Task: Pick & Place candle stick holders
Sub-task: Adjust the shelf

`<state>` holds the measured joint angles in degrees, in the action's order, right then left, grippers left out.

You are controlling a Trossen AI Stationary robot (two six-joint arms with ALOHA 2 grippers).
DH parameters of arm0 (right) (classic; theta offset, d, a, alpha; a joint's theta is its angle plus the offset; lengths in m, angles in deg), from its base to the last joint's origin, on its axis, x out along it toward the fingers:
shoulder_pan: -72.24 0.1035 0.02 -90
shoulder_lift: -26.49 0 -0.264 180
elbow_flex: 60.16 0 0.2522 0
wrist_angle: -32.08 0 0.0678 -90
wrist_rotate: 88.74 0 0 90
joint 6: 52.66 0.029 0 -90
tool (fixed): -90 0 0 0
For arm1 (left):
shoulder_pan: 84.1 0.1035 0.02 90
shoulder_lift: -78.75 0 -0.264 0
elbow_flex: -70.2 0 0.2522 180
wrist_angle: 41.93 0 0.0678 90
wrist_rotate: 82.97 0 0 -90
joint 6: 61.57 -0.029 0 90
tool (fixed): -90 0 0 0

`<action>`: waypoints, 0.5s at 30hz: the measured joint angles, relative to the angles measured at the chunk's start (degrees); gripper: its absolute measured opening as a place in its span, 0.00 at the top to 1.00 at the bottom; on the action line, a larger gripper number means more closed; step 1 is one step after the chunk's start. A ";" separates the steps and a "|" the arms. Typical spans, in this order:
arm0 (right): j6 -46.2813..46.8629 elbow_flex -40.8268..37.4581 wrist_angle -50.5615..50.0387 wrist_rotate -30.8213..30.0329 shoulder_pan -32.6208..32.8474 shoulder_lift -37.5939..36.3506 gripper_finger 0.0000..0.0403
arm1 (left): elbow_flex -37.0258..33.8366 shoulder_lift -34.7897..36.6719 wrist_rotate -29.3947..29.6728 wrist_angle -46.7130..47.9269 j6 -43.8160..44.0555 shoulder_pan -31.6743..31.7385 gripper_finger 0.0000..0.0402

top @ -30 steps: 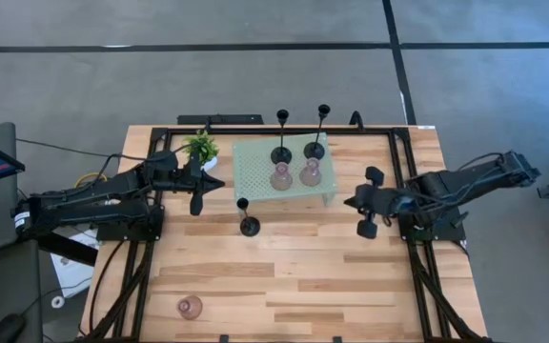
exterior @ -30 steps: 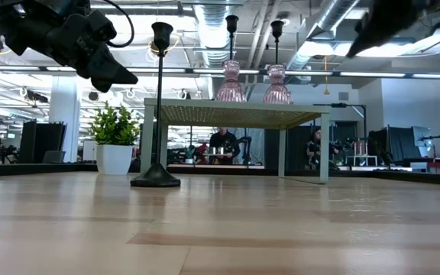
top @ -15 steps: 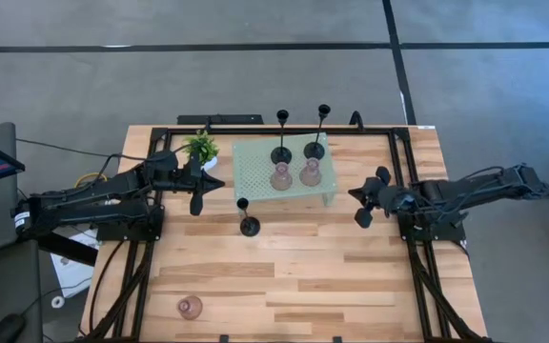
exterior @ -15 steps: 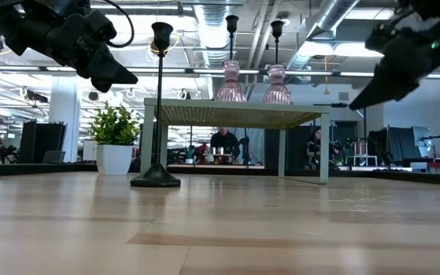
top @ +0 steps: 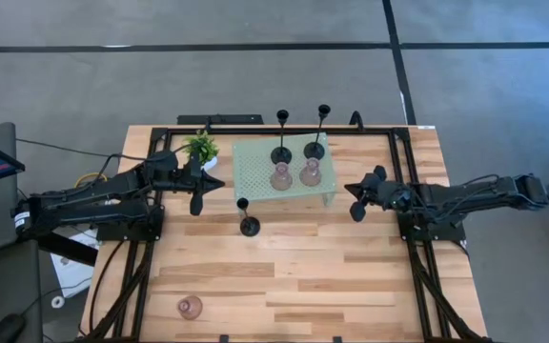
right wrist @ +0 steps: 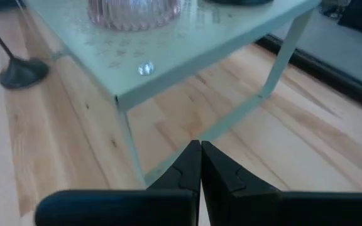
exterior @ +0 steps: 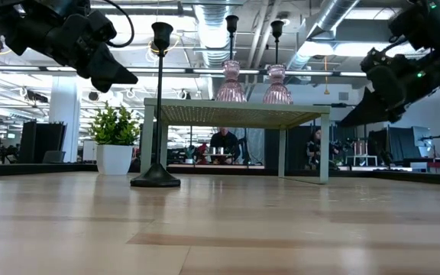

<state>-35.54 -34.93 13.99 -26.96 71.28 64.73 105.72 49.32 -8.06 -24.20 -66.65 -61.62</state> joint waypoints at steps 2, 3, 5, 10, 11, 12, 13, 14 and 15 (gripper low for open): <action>-0.46 -1.29 2.50 0.29 -0.61 -0.01 1.00 | 0.00 0.00 -0.01 0.00 0.00 -0.02 0.97; -0.56 -1.91 3.45 0.77 -0.94 0.01 1.00 | 0.00 0.00 -0.01 0.00 0.00 -0.02 0.97; -0.58 -2.40 4.72 1.58 -1.57 0.01 1.00 | 0.00 0.01 0.00 0.00 -0.02 -0.02 0.97; -0.58 -2.43 7.96 4.31 -2.27 1.22 1.00 | 0.00 0.00 -0.01 0.00 0.00 -0.02 0.97; -0.56 -2.41 8.94 4.36 -2.19 1.80 1.00 | 0.00 0.01 0.00 -0.02 0.00 0.00 0.97; -0.56 -2.41 9.34 4.36 -2.06 2.48 1.00 | 0.00 0.02 0.01 -0.04 0.00 -0.02 0.97; -0.56 -2.43 9.75 4.36 -2.06 3.33 1.00 | 0.00 0.02 -0.01 -0.06 0.00 0.00 0.97; -0.27 -2.41 10.09 4.35 -2.06 4.22 1.00 | 0.00 0.00 0.01 -0.07 0.00 -0.02 0.97; 0.53 -2.41 10.32 4.34 -2.06 5.20 1.00 | 0.00 0.00 0.01 -0.09 0.00 -0.02 0.97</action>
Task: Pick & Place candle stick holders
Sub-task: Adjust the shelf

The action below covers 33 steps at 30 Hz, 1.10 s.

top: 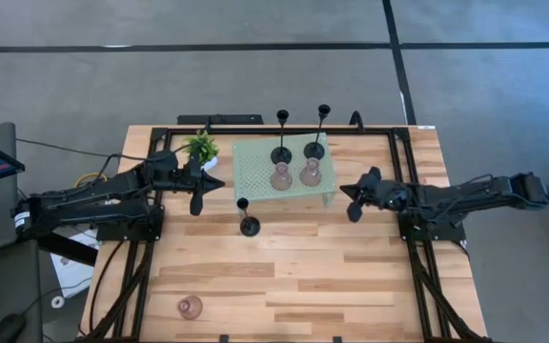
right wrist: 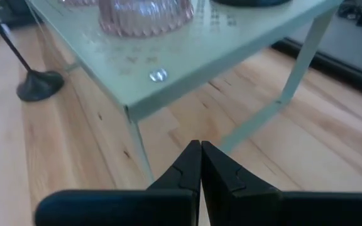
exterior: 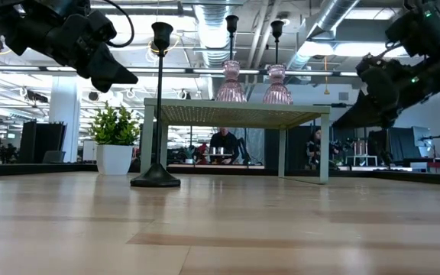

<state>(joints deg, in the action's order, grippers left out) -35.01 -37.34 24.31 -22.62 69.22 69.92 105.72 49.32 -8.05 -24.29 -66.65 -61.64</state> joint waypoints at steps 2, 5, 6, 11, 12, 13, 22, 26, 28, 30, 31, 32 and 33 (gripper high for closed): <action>2.02 -0.01 0.02 0.00 0.08 2.34 1.00 | 0.00 0.01 0.00 0.00 0.00 0.02 0.97; 4.92 -0.02 1.48 -0.31 1.38 6.54 1.00 | 0.00 0.00 0.01 0.00 0.00 0.00 0.97; 5.61 -0.02 2.88 -0.39 2.03 8.11 1.00 | 0.00 0.02 0.01 0.00 -0.02 0.02 0.97; 5.97 0.00 8.32 -5.85 6.12 15.59 1.00 | 0.00 0.00 -0.01 0.01 0.00 0.00 0.97; 5.97 0.00 8.01 -8.65 6.69 16.69 1.00 | -0.01 0.02 0.01 0.01 0.00 0.01 0.97; 5.97 -0.02 7.95 -10.73 6.75 17.62 1.00 | 0.00 0.01 -0.01 0.02 0.00 0.00 0.97; -1.23 -0.02 18.15 -9.93 3.89 22.17 1.00 | 0.00 0.02 0.00 0.01 0.00 0.00 0.97; -4.73 0.00 21.72 -5.45 1.40 22.57 1.00 | 0.00 0.00 0.01 0.00 0.00 0.02 0.97; -5.89 0.00 22.01 -3.15 0.22 22.57 1.00 | 0.00 0.01 0.01 0.00 0.00 0.01 0.97; -7.36 0.00 22.64 -0.13 -0.72 22.57 1.00 | 0.00 0.00 0.01 -0.01 -0.02 0.01 0.97; -7.97 0.00 23.08 1.61 -1.16 22.57 1.00 | 0.00 0.02 -0.01 -0.02 -0.02 0.00 0.97; -8.40 0.00 23.33 3.27 -1.58 22.57 1.00 | 0.00 0.02 0.01 -0.02 0.00 0.00 0.97; -8.61 0.00 23.37 4.67 -1.95 22.56 1.00 | 0.00 0.00 0.01 -0.02 0.00 0.00 0.97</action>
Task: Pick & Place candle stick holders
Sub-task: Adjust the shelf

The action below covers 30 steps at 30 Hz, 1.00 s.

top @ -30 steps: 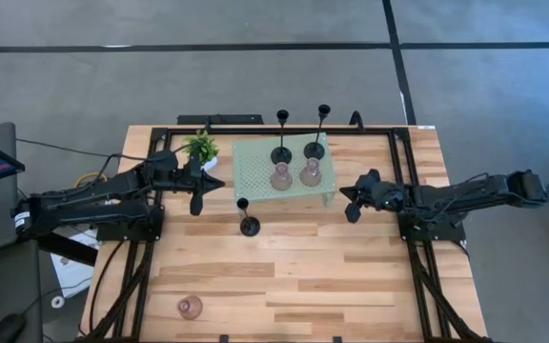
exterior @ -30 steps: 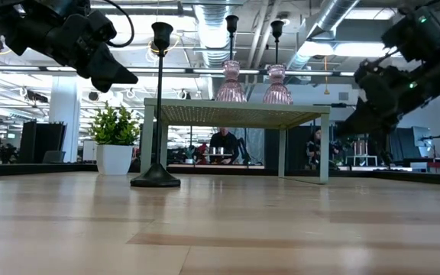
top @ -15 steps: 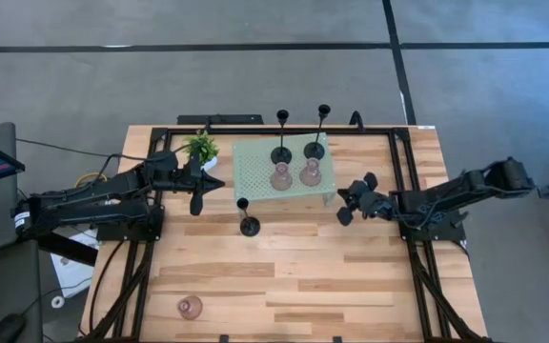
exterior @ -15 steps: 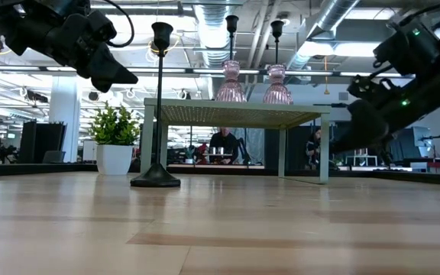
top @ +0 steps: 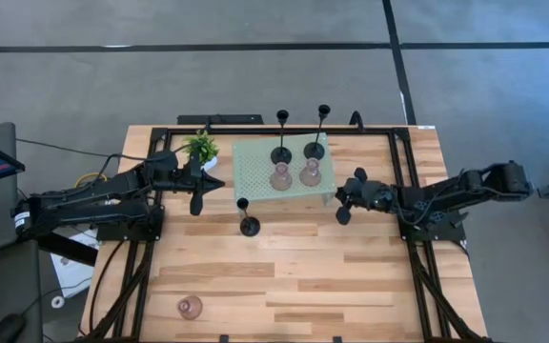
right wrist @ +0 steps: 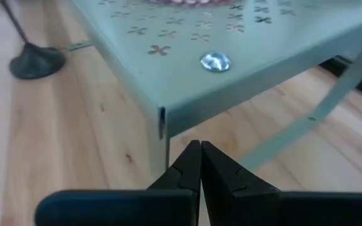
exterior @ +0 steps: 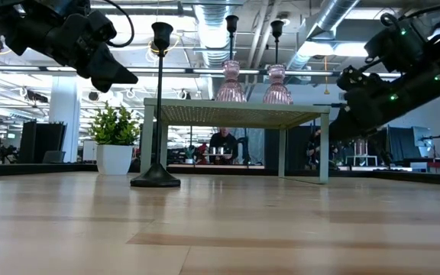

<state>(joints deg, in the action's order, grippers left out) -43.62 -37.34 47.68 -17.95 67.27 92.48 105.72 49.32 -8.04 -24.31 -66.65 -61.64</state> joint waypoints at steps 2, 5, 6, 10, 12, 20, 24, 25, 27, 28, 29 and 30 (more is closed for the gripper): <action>-0.02 0.00 -0.13 2.33 -0.66 -0.06 1.00 | 0.00 0.02 0.00 0.00 -0.02 0.00 0.97; -0.44 0.00 -0.17 5.70 -1.16 -0.06 1.00 | 0.00 0.00 -0.01 0.00 -0.01 0.02 0.97; -0.46 0.00 -0.15 6.81 -1.16 -0.06 1.00 | 0.00 0.00 0.00 0.00 -0.02 0.00 0.97; -0.50 0.00 -0.17 10.14 -1.16 -0.06 1.00 | 0.00 0.01 0.00 0.00 -0.02 0.01 0.97; -0.50 0.00 -0.44 10.61 -1.11 -0.08 1.00 | 0.00 0.01 0.00 -0.01 -0.01 0.01 0.97; -0.15 0.00 -1.03 13.67 -1.07 -0.08 1.00 | -0.01 0.02 0.00 0.00 0.00 0.02 0.97; 0.38 0.00 -1.70 13.28 -1.07 -0.08 1.00 | 0.00 0.00 0.00 0.00 -0.02 0.00 0.97; 0.85 0.00 -2.02 12.59 -1.15 -0.08 1.00 | 0.00 0.02 -0.02 0.00 -0.02 0.02 0.97; 2.42 0.02 -3.16 9.56 -1.18 -0.08 1.00 | 0.00 0.00 0.00 0.00 -0.02 0.01 0.97; 3.47 0.07 -4.16 7.63 -1.16 -0.08 1.00 | 0.00 0.01 -0.02 0.00 -0.01 0.00 0.97; 4.58 0.07 -5.32 5.75 -1.16 -0.08 1.00 | 0.00 0.01 -0.01 0.00 -0.01 0.01 0.97; 5.86 0.07 -6.61 4.04 -1.16 -0.10 1.00 | 0.00 0.00 0.00 0.00 -0.02 0.02 0.97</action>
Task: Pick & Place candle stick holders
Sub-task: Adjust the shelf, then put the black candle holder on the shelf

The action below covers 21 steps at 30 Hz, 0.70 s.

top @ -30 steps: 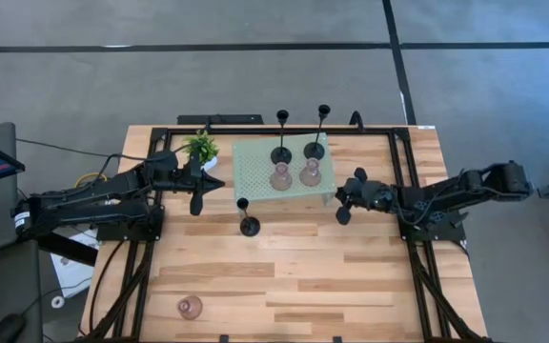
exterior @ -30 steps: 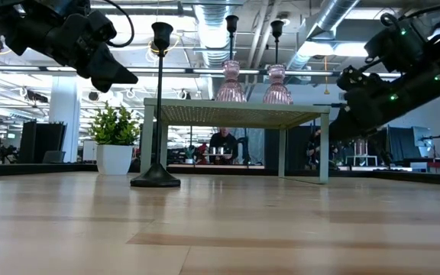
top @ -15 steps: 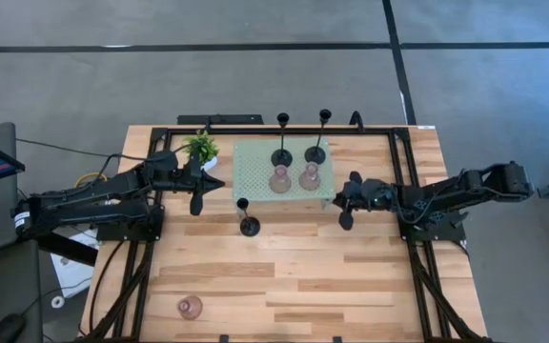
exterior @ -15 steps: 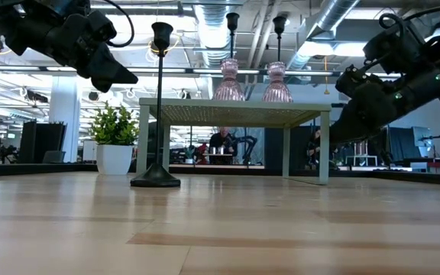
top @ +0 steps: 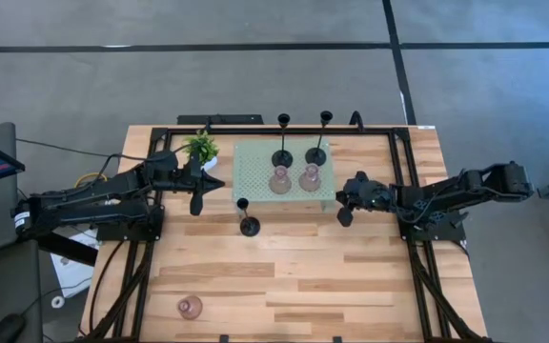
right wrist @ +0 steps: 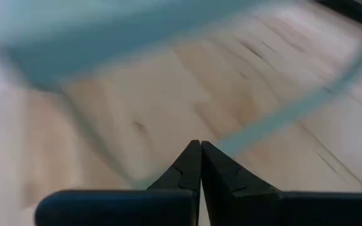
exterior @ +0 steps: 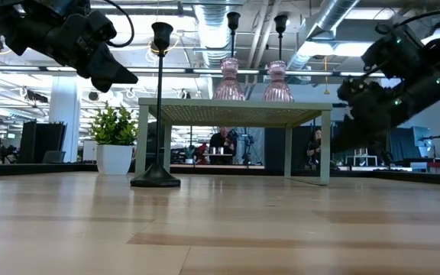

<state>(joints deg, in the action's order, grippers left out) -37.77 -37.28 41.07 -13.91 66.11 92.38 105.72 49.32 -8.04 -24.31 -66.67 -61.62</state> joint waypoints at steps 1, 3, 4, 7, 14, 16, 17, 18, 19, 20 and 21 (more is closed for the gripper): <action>1.42 0.00 -1.46 -1.34 0.00 0.02 1.00 | 0.00 0.00 0.00 0.00 0.00 0.00 0.97; 4.37 0.00 -4.43 -2.58 0.11 0.02 1.00 | 0.00 0.02 0.00 0.02 0.02 0.00 0.97; 5.88 0.00 -5.78 -2.70 0.18 0.01 1.00 | 0.00 0.01 0.00 0.04 0.01 0.00 0.97; 9.50 0.00 -9.01 -2.83 1.23 0.02 1.00 | 0.00 0.01 0.00 0.07 -0.01 0.00 0.97; 14.75 0.62 -11.94 -2.57 5.67 0.02 1.00 | 0.00 0.02 -0.02 0.15 0.45 -0.02 0.97; 15.20 2.28 -14.98 -2.59 7.30 0.02 1.00 | 0.00 0.01 -0.02 0.23 0.96 -0.02 0.97; 15.22 3.34 -16.84 -2.64 8.18 0.02 1.00 | 0.00 0.01 -0.28 0.32 1.11 -0.02 0.97; 15.42 4.43 -18.59 -2.70 9.07 0.01 1.00 | 0.00 0.01 -1.40 0.44 1.47 -0.02 0.97; 15.63 5.57 -20.05 -2.72 10.01 0.02 1.00 | 0.00 0.00 -3.27 0.46 2.20 -0.02 0.97; 15.63 6.73 -21.06 -2.82 11.03 0.02 1.00 | 0.00 -0.01 -5.83 0.44 2.93 -0.03 0.97; 15.57 7.86 -21.62 -2.87 12.14 0.02 1.00 | 0.00 -0.04 -8.63 0.42 3.83 -0.18 0.97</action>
<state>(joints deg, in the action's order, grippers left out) -22.19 -29.41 19.44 -16.78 78.25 92.40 105.72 49.27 -16.67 -23.89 -62.83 -61.80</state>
